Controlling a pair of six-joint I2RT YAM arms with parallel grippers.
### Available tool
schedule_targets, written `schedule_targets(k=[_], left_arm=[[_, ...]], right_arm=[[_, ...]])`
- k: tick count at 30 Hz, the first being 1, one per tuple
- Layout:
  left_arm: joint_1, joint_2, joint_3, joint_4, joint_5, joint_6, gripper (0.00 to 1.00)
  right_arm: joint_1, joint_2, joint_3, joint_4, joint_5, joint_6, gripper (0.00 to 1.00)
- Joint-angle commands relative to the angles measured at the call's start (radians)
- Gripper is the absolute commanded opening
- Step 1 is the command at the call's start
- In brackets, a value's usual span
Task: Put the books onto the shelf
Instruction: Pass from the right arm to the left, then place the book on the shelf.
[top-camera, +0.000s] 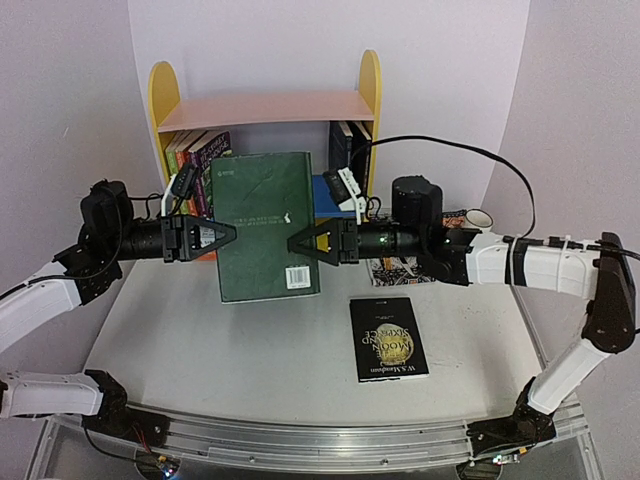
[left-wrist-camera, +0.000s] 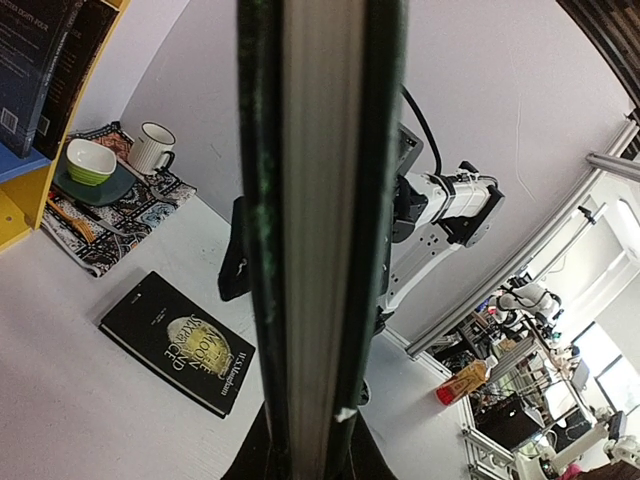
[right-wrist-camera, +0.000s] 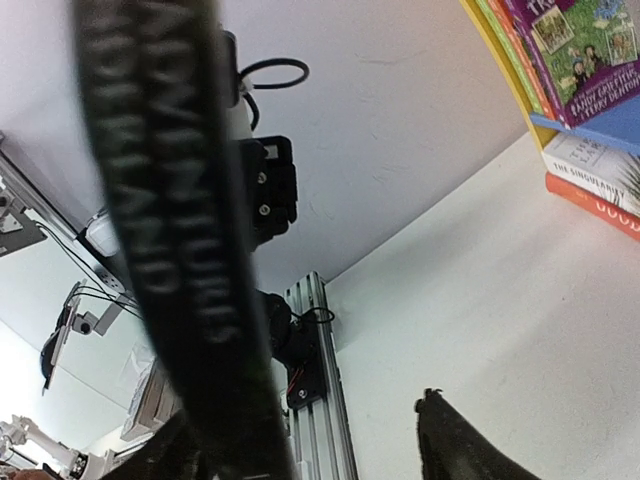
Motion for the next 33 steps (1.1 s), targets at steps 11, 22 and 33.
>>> schedule_targets(k=[11, 22, 33], left_arm=[[0.004, 0.001, 0.053, 0.169, 0.052, -0.068, 0.0], [0.006, 0.003, 0.041, 0.169, 0.014, -0.044, 0.24], [0.016, -0.045, -0.012, -0.074, -0.272, 0.167, 0.94]], right_arm=[[0.004, -0.057, 0.058, 0.163, -0.087, 0.022, 0.41], [0.003, -0.068, 0.053, 0.145, -0.09, 0.029, 0.0], [0.004, -0.134, 0.098, -0.392, 0.385, -0.345, 0.0]])
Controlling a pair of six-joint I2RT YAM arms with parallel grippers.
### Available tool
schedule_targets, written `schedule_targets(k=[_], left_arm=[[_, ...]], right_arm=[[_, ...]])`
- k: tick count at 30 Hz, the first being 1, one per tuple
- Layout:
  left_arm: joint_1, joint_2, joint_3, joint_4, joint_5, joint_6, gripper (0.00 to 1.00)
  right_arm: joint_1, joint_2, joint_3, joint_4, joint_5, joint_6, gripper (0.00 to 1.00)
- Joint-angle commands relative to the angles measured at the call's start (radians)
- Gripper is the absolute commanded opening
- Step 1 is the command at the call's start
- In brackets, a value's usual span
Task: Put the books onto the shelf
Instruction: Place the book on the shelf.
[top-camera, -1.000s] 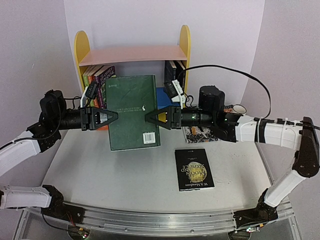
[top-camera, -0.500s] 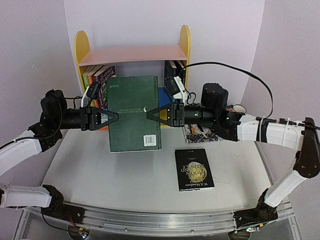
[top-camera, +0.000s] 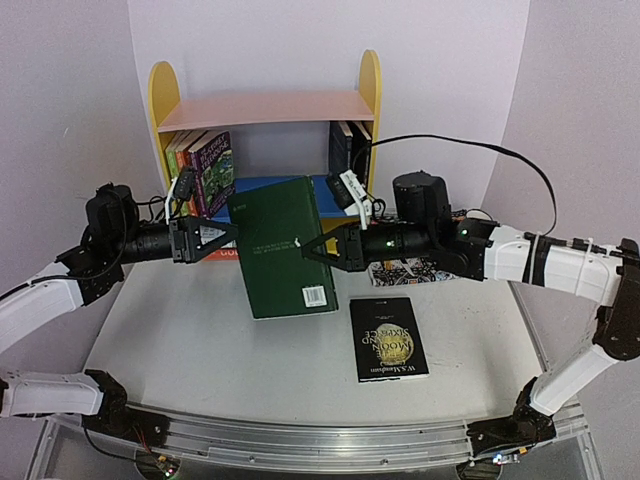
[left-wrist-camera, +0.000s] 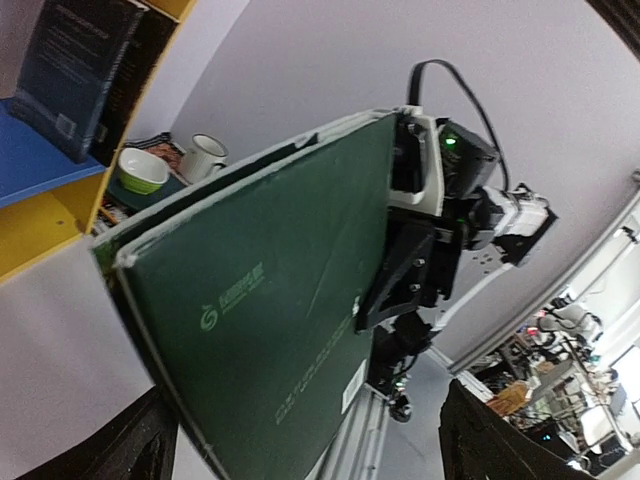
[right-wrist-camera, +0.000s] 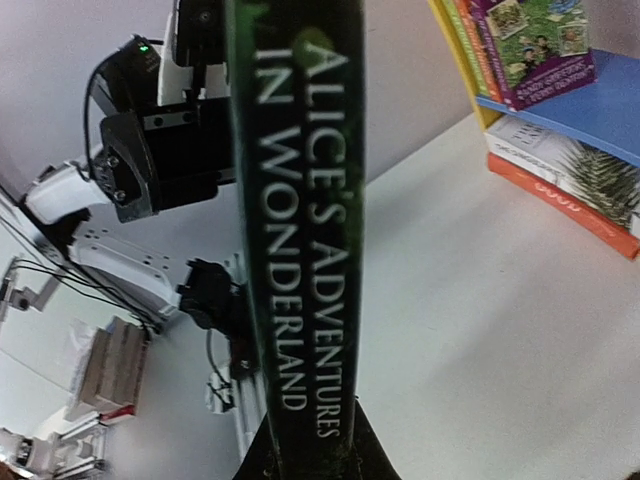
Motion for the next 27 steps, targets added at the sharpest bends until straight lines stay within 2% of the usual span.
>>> schedule_targets(k=[1, 5, 8, 15, 27], left_arm=[[0.006, -0.069, -0.005, -0.091, -0.224, 0.132, 0.95], [0.006, -0.095, -0.002, -0.234, -0.443, 0.194, 0.96], [0.006, -0.113, -0.001, -0.295, -0.529, 0.221, 0.96], [0.006, -0.163, 0.009, -0.38, -0.591, 0.249, 0.96], [0.006, -0.219, 0.007, -0.4, -0.595, 0.253, 0.96]], right_arm=[[-0.012, -0.057, 0.06, -0.146, 0.317, -0.184, 0.0], [-0.012, -0.003, 0.08, -0.137, 0.526, -0.211, 0.0], [-0.013, 0.053, 0.117, -0.102, 0.655, -0.232, 0.0], [-0.012, 0.163, 0.188, 0.08, 0.872, -0.327, 0.0], [-0.012, 0.33, 0.33, 0.316, 0.964, -0.42, 0.0]])
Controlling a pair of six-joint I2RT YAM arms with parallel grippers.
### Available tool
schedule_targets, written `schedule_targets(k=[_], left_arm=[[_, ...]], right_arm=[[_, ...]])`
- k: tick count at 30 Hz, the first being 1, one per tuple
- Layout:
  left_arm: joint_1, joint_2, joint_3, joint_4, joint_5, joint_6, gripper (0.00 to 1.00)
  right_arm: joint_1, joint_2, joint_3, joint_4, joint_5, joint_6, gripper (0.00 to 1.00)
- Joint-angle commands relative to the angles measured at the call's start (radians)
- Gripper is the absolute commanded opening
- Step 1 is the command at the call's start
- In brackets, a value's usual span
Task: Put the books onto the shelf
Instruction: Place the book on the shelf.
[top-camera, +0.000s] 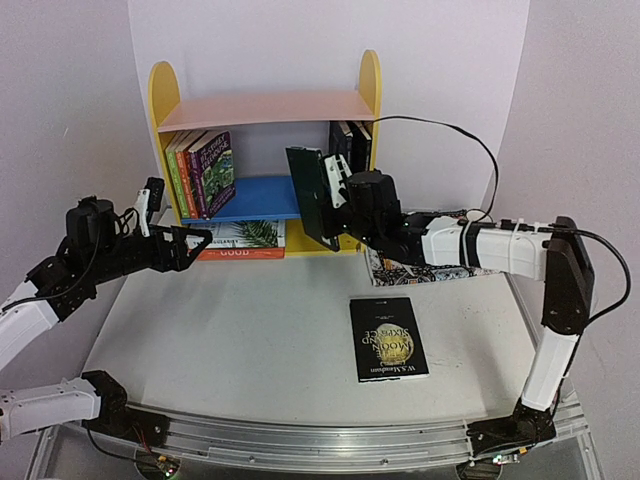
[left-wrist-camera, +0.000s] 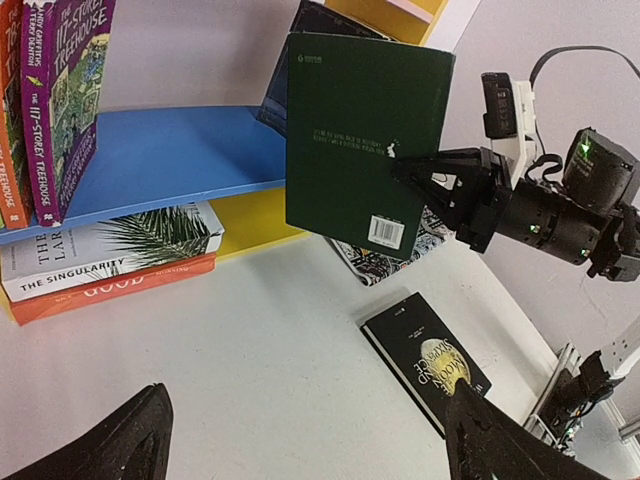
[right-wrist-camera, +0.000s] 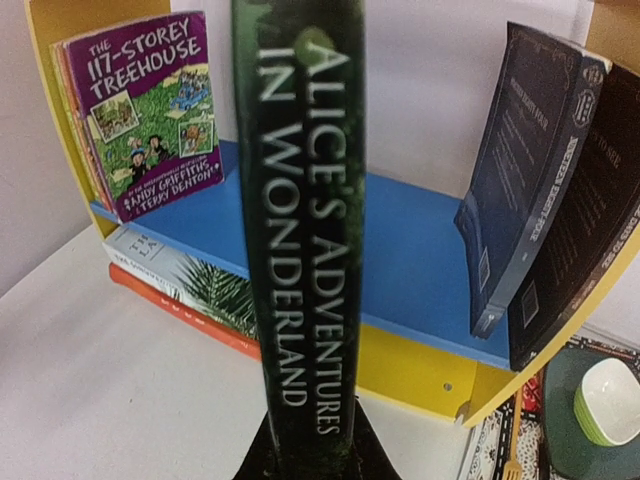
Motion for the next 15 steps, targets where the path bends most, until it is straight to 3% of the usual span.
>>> schedule_targets(k=[1, 15], left_arm=[[0.005, -0.015, 0.018, 0.007, -0.013, 0.019, 0.96], [0.005, -0.024, 0.006, 0.003, -0.006, 0.012, 0.96]], right_arm=[[0.002, 0.023, 0.098, 0.272, 0.083, -0.061, 0.0], [-0.01, 0.173, 0.242, 0.413, 0.107, -0.172, 0.0]])
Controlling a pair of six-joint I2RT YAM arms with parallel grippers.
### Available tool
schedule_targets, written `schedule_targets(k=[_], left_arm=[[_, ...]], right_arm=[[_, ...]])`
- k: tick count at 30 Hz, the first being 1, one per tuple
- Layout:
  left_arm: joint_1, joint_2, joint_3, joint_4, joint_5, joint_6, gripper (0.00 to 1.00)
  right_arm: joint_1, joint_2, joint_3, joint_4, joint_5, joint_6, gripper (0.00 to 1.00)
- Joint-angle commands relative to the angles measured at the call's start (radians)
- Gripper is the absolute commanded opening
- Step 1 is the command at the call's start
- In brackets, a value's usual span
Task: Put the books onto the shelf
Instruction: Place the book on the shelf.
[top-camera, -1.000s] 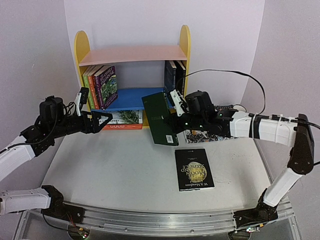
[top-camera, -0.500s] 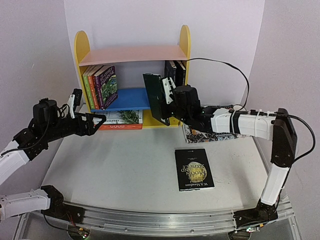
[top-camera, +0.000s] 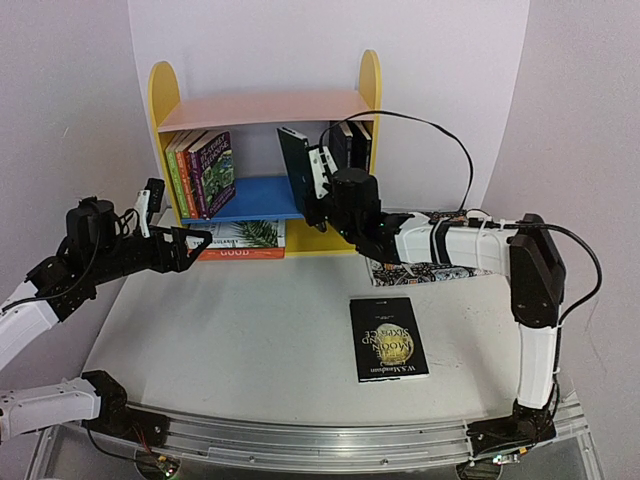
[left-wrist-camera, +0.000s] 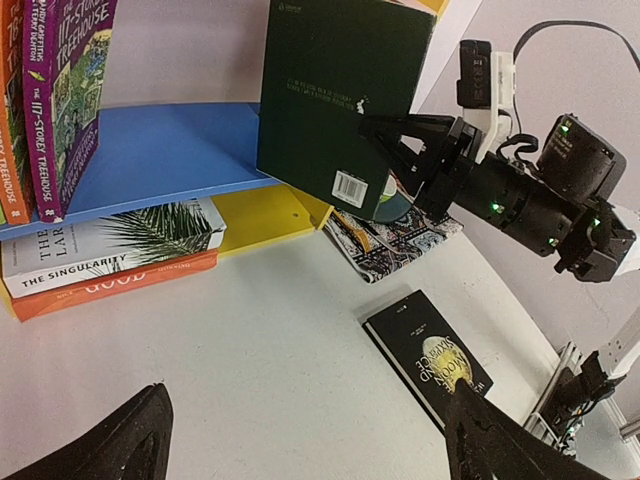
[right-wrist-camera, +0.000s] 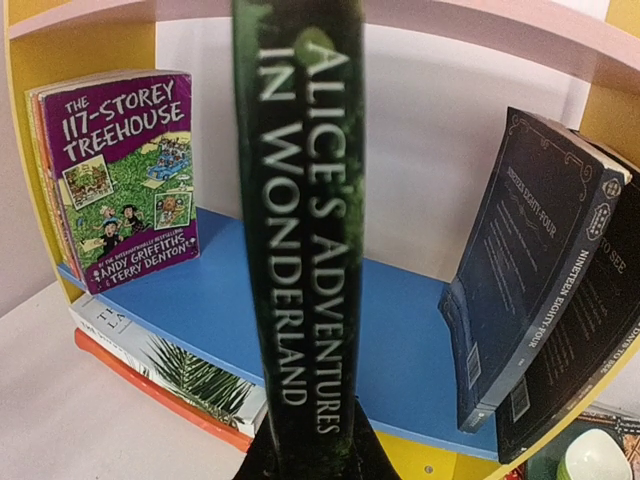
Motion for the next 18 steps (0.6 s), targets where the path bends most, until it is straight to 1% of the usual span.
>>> schedule_targets(k=[1, 7, 11, 18], left_arm=[[0.005, -0.02, 0.005, 0.014, -0.001, 0.01, 0.96], [0.005, -0.012, 0.004, 0.015, -0.002, 0.007, 0.96], [0.005, 0.005, 0.009, 0.016, 0.007, 0.005, 0.96], [0.005, 0.005, 0.003, 0.016, 0.012, -0.003, 0.96]], right_arm=[[-0.01, 0.01, 0.1, 0.217, 0.034, -0.036, 0.0], [-0.027, 0.075, 0.151, 0.247, 0.062, -0.03, 0.0], [-0.043, 0.141, 0.222, 0.282, 0.083, -0.039, 0.0], [-0.091, 0.255, 0.362, 0.284, 0.129, -0.01, 0.0]])
